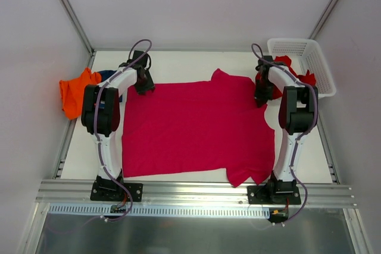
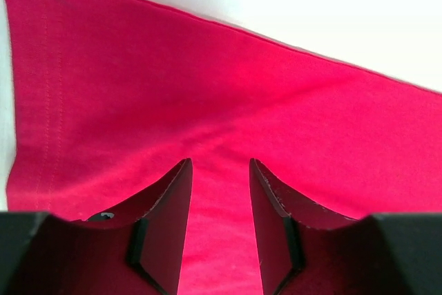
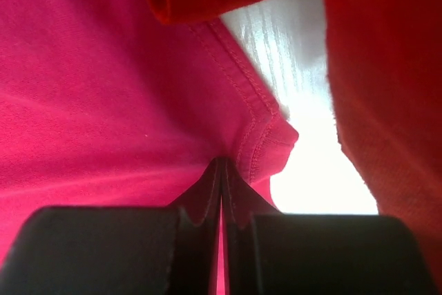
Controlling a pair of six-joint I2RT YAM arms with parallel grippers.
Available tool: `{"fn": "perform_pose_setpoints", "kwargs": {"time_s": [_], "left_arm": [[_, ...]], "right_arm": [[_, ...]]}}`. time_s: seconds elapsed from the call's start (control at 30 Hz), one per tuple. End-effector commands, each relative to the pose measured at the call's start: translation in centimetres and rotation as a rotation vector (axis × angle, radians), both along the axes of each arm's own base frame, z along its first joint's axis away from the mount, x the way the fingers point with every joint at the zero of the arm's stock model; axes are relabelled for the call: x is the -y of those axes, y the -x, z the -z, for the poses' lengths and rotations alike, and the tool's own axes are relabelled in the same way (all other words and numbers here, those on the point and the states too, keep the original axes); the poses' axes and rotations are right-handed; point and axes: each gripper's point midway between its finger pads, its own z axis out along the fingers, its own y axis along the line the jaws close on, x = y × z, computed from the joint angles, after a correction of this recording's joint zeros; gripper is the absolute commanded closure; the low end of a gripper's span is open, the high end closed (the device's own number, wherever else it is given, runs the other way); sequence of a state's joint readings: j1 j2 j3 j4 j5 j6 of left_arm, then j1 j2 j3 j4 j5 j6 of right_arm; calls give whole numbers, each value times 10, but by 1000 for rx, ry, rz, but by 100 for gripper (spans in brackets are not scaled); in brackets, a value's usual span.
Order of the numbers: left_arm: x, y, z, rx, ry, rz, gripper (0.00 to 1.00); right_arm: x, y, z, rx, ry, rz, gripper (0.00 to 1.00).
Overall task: Fold and stack the t-shirts
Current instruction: Flatten the tshirt out
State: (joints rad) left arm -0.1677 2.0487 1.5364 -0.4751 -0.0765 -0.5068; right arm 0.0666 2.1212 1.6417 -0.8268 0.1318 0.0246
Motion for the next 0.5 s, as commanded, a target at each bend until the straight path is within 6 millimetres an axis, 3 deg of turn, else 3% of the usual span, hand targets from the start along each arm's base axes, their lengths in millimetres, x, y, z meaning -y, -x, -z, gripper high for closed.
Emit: {"fn": "perform_pose_setpoints", "kwargs": {"time_s": [0.0,0.1,0.17,0.3,0.33,0.37,0.43,0.47], "left_arm": [[14,-13,-45,117,-14,61,61],[18,-15,-58,155,-55,73,61],[17,-17,-76,205,-113,65,61],[9,-20,-113,295,-208,35,58],[4,-19,-116,299,-221,20,57],[0,-18,-122,312,-237,2,55],[-14,-12,-121,299,-297,-31,44],[-17,-10,-118,287,-319,-36,42]], "right_arm": [[3,-4,-27,56,-20,-4,100],[-7,-12,-32,129,-73,-11,100],[-17,-29,-60,273,-128,-22,99],[-39,-46,-105,426,-246,-86,84],[-46,-56,-124,469,-281,-105,79],[-50,-57,-128,466,-301,-117,77],[-60,-70,-153,510,-354,-147,68],[-62,-73,-149,492,-371,-150,63]]}}
